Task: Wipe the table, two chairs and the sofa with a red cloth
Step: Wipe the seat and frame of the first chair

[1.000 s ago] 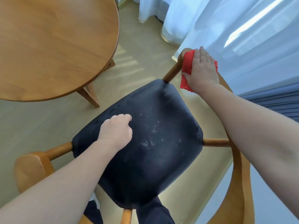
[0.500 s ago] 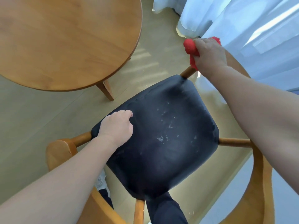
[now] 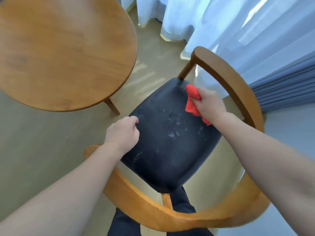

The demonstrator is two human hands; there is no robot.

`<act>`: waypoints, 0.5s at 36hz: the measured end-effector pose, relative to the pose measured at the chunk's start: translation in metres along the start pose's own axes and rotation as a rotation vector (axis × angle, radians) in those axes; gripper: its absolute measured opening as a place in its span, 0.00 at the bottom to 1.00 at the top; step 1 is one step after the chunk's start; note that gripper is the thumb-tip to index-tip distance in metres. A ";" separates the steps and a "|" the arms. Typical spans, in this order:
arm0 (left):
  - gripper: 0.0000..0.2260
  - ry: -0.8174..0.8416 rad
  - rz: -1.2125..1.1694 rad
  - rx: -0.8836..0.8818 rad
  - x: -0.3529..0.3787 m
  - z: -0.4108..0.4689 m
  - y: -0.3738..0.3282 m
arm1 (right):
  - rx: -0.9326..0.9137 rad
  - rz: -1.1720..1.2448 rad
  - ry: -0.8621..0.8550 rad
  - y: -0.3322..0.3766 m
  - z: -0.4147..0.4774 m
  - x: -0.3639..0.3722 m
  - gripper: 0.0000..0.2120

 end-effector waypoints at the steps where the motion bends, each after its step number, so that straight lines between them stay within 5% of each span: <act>1: 0.14 0.001 0.003 0.018 -0.005 -0.004 -0.003 | 0.047 0.008 -0.016 -0.007 -0.016 -0.010 0.19; 9: 0.13 -0.045 0.008 0.170 -0.061 -0.051 -0.028 | 0.317 0.029 -0.177 -0.018 -0.146 -0.100 0.16; 18: 0.11 -0.234 -0.029 0.336 -0.167 -0.101 -0.066 | 0.223 0.141 -0.243 0.074 -0.189 -0.177 0.13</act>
Point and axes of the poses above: each hand's wrist, its own z-axis towards the middle knuckle, its own x-axis out of the palm, y = z × x, the point moved 7 cm from there along z, towards the middle knuckle, and after that the axes turned 12 degrees about -y, right-handed, at the moved point
